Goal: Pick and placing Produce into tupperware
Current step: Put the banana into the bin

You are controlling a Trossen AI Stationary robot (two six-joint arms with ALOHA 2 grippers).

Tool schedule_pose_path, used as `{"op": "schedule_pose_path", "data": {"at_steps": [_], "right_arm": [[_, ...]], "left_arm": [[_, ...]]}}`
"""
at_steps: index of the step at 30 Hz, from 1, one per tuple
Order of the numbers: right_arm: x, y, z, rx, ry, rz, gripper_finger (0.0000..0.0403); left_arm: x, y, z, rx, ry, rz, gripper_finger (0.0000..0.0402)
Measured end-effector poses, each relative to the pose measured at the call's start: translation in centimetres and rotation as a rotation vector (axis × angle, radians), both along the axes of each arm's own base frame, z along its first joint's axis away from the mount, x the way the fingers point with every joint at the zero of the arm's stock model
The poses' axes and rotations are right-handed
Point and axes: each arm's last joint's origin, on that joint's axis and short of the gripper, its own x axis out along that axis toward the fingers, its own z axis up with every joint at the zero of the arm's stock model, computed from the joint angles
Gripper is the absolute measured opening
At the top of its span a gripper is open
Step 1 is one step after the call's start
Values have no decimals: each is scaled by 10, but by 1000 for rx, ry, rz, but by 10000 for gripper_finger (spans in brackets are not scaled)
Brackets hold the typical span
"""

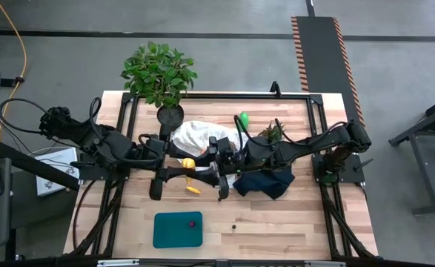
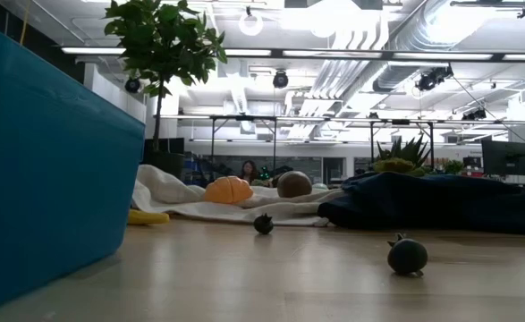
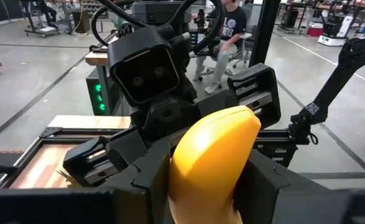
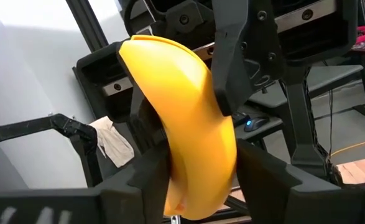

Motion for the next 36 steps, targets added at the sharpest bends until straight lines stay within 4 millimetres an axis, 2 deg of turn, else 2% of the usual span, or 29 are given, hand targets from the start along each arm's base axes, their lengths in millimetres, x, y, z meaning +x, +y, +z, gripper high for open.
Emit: {"op": "schedule_pose_path", "data": {"at_steps": [6,11,27,36], "right_arm": [[0,0,-2,4,21,0,217],[0,0,-3,1,35,0,236],[0,3,-11,58,140,125,239],[-3,10,-28,88,333,229,239]], "left_arm": [[0,0,0,-1,1,-5,132],[0,0,0,0,0,-4,132],[0,0,0,8,4,-5,132],[-1,-1,-4,5,41,-36,132]]}}
